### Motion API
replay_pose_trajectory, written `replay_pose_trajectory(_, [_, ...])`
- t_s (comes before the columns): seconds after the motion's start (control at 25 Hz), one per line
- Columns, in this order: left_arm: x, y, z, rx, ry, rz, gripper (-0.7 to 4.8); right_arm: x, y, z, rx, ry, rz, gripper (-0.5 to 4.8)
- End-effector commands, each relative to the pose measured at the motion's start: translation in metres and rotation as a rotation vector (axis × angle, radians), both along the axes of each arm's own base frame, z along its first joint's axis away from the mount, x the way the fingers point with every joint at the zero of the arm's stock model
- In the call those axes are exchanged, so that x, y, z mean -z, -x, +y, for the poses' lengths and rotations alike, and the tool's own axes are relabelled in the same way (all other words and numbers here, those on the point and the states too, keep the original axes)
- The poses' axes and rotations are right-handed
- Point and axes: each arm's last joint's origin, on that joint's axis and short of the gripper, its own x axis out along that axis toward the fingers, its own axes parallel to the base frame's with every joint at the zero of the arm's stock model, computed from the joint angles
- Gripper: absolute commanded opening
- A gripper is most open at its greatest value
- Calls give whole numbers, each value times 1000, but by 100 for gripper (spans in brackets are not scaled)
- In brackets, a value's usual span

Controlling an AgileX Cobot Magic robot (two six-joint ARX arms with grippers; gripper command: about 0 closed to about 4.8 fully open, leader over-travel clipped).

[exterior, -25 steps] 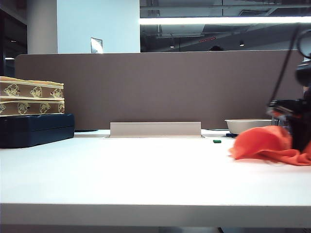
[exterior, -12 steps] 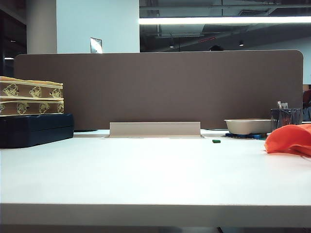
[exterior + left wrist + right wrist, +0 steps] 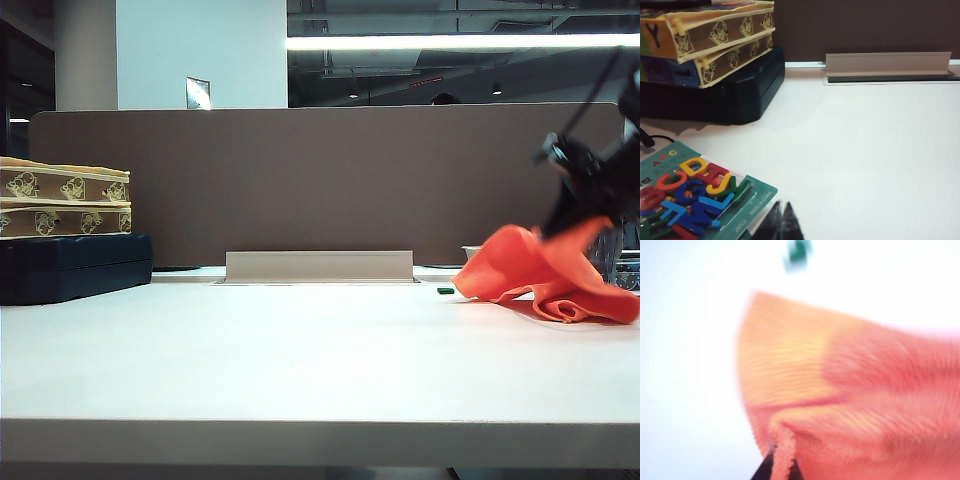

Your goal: Use an orange cloth to wipe the letter magnets on the table away for a distance.

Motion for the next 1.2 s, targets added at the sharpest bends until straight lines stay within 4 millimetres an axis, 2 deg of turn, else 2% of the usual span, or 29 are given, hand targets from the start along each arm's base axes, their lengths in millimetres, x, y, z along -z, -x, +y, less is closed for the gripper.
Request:
replay_pose_trajectory(0.04, [-2,0,0,1,3,-14,-5,-43,-7,12,-19,28,-130,-9])
replay_pose_trajectory(0.28, [-2,0,0,1,3,-14,-5,-104,-3,42,-86,41,-330,-9])
replay_pose_trajectory(0.36, [-2,0,0,1,3,-14,-5,-132,1,66,-136,42,-473,-9])
replay_pose_trajectory(0.52, [-2,0,0,1,3,-14,-5,-147,2,102,-216,24,-570,-9])
replay_pose_trajectory(0.56, [-2,0,0,1,3,-14,-5,-142,3,118,-253,16,-554,-9])
replay_pose_trajectory(0.72, [-2,0,0,1,3,-13,-5,-119,3,144,-339,36,-458,-9])
replay_pose_trajectory(0.84, [-2,0,0,1,3,-13,-5,-75,-5,164,-366,125,-291,-9])
replay_pose_trajectory(1.04, [-2,0,0,0,3,-13,-5,-24,-20,169,-345,247,-171,-9])
replay_pose_trajectory(1.2, [-1,0,0,1,3,-12,-5,1,-31,163,-301,349,-144,-9])
